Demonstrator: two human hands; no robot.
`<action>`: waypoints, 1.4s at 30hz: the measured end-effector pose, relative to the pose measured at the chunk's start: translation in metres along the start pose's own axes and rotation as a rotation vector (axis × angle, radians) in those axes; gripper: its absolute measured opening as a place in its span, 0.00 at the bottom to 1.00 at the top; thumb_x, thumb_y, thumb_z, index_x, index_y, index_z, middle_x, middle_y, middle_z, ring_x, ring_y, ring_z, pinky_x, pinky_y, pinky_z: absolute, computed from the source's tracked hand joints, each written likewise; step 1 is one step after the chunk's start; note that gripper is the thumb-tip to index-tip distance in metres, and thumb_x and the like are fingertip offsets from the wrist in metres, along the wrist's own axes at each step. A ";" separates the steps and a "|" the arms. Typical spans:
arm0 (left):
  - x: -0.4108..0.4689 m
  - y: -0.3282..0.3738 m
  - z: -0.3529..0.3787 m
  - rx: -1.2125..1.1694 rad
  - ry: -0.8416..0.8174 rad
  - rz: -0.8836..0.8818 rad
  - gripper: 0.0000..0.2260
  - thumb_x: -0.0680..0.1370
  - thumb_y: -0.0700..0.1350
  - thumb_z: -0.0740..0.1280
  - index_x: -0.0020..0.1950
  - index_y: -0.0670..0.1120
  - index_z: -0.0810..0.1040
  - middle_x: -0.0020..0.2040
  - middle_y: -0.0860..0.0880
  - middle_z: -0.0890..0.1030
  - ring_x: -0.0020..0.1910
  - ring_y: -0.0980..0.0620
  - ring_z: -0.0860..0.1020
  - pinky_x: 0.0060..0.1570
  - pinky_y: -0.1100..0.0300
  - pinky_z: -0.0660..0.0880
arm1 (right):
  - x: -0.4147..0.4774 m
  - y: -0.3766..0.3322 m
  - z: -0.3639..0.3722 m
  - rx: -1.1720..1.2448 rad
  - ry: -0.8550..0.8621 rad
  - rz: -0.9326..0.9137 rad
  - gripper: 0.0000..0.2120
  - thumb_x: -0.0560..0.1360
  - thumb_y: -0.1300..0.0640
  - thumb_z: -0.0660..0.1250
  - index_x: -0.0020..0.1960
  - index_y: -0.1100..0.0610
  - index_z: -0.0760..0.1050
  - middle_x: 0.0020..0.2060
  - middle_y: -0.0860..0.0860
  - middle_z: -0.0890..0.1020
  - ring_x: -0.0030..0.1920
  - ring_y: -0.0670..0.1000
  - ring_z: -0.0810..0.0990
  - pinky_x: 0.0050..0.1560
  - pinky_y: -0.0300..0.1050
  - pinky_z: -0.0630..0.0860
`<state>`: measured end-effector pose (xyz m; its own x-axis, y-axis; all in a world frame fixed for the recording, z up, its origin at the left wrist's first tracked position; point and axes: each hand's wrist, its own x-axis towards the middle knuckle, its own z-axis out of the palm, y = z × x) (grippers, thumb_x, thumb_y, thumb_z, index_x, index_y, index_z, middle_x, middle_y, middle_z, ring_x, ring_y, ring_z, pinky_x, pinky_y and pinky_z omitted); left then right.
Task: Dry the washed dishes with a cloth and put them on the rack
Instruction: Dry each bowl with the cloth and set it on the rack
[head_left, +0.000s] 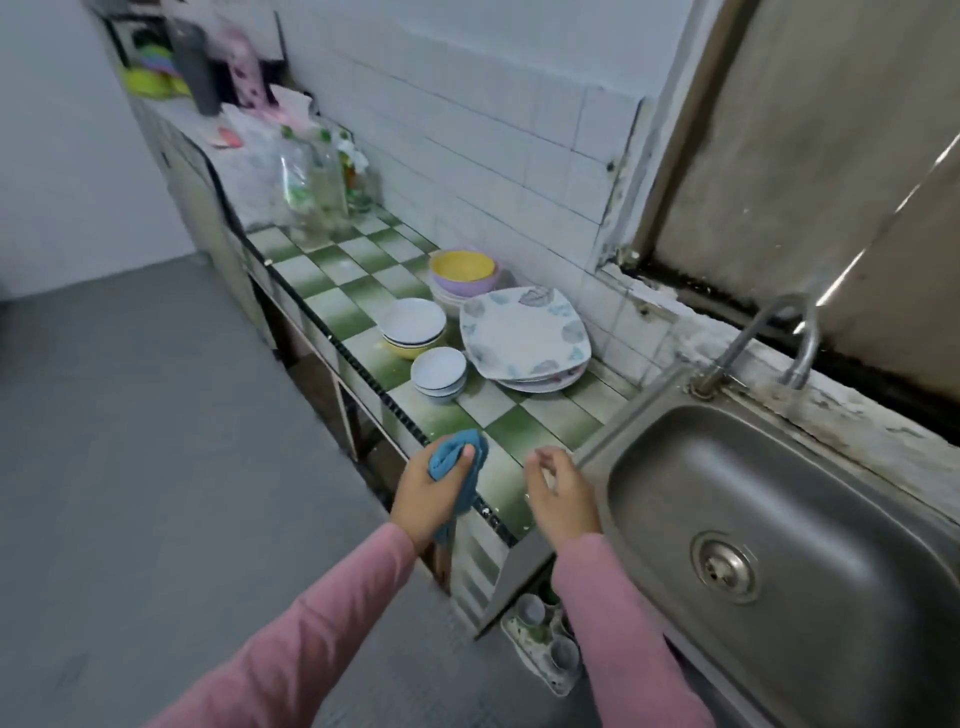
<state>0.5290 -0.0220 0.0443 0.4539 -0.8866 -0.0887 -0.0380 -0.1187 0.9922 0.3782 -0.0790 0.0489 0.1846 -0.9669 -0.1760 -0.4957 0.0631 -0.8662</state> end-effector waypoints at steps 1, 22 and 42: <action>0.008 -0.003 -0.014 0.005 0.024 -0.017 0.04 0.80 0.46 0.67 0.53 0.51 0.80 0.48 0.50 0.83 0.46 0.53 0.80 0.53 0.55 0.77 | 0.007 -0.009 0.012 -0.010 -0.026 -0.006 0.12 0.82 0.50 0.61 0.60 0.56 0.75 0.57 0.49 0.78 0.56 0.50 0.75 0.59 0.42 0.70; 0.296 -0.007 -0.086 0.124 -0.100 -0.071 0.08 0.81 0.49 0.66 0.59 0.52 0.78 0.51 0.54 0.81 0.50 0.54 0.78 0.50 0.67 0.74 | 0.266 -0.057 0.158 -0.259 -0.108 0.456 0.26 0.83 0.48 0.56 0.74 0.64 0.64 0.70 0.61 0.69 0.69 0.59 0.70 0.66 0.47 0.70; 0.443 -0.017 -0.084 0.322 -0.582 -0.060 0.09 0.82 0.55 0.61 0.58 0.54 0.76 0.54 0.51 0.81 0.54 0.49 0.78 0.58 0.54 0.73 | 0.294 -0.066 0.222 -0.152 0.135 0.815 0.19 0.80 0.63 0.58 0.70 0.58 0.67 0.64 0.60 0.75 0.62 0.61 0.76 0.58 0.49 0.74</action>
<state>0.8049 -0.3751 -0.0042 -0.0871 -0.9602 -0.2653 -0.3326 -0.2230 0.9163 0.6535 -0.3121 -0.0499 -0.3790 -0.6551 -0.6536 -0.5404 0.7301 -0.4183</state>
